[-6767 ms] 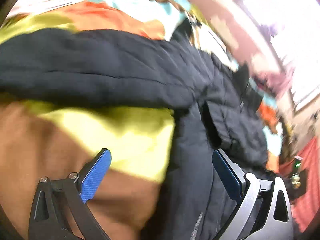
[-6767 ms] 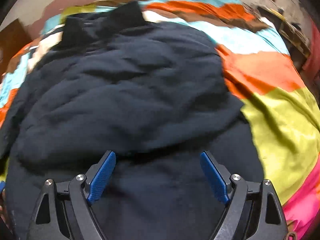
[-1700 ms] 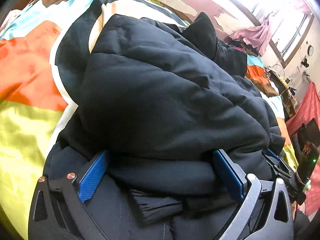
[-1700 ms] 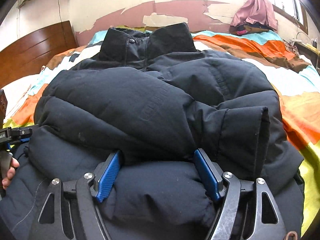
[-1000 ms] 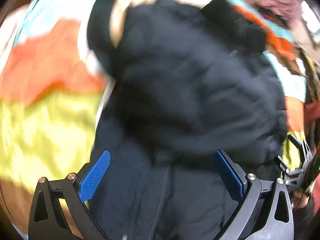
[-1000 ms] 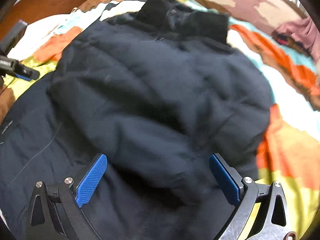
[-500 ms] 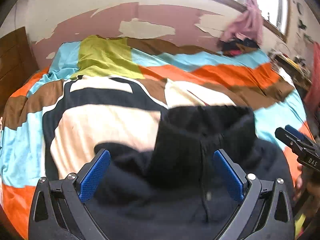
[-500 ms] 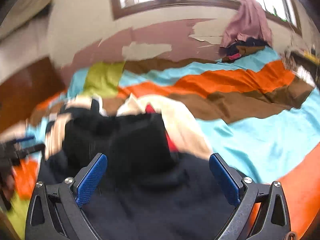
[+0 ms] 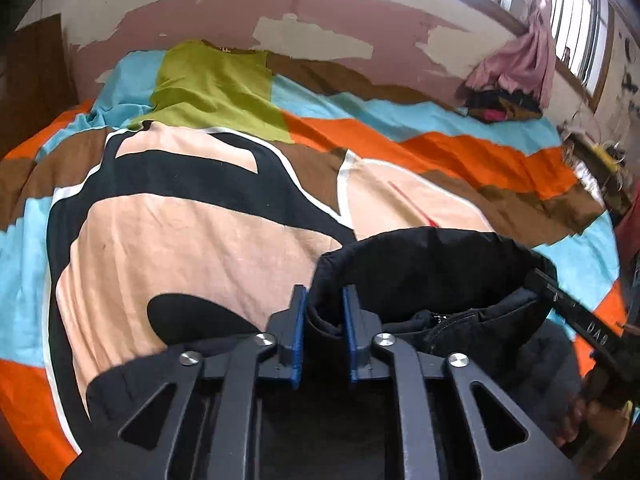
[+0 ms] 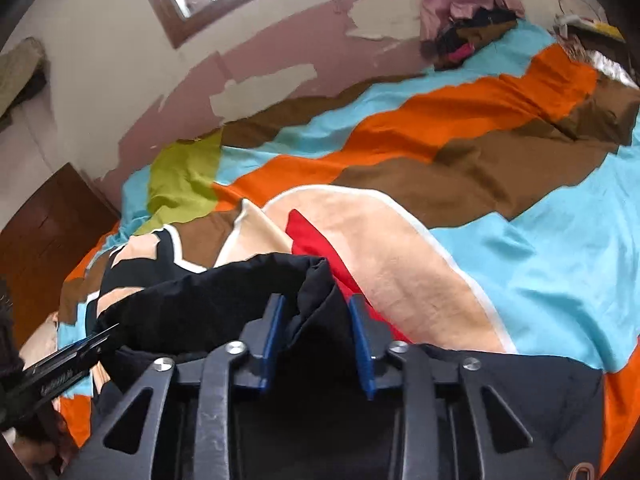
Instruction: Fold large clothes
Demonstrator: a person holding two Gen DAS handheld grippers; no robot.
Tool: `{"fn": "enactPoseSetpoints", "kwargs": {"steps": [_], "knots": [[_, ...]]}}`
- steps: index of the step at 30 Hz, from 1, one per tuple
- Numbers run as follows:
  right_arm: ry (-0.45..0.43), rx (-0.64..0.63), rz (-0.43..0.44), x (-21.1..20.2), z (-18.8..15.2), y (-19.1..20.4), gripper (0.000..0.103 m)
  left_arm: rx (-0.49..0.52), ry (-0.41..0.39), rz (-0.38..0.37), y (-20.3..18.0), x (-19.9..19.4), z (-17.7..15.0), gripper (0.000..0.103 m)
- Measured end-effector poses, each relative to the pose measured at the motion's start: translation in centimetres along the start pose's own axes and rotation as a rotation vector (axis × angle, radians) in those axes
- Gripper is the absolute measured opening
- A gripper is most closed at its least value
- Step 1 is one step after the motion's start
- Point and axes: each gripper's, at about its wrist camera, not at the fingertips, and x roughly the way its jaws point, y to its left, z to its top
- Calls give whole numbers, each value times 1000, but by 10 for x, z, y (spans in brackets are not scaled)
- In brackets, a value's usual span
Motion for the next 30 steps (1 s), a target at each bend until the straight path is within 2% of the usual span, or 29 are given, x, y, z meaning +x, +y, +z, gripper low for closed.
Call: {"fn": "enactPoseSetpoints", "kwargs": {"steps": [2, 7, 11, 16, 22, 25, 30], "knots": [[-2, -35, 7, -16, -4, 3, 16, 3, -13, -6, -1, -17, -6, 8], [-23, -141, 46, -70, -21, 11, 11, 31, -57, -27, -3, -78, -34, 6], [-32, -269, 44, -122, -55, 20, 9, 69, -78, -33, -8, -116, -68, 3], [-25, -377, 46, -168, -116, 27, 7, 65, -73, -74, -7, -151, -135, 3], [-17, -466, 5, -188, -187, 35, 7, 40, -59, -87, -9, -155, -197, 3], [-13, -463, -19, -180, -206, 33, 7, -29, -56, -102, -5, -143, -211, 3], [8, -441, -64, -150, -220, 29, 7, -95, -46, -96, 0, -111, -212, 3]]}}
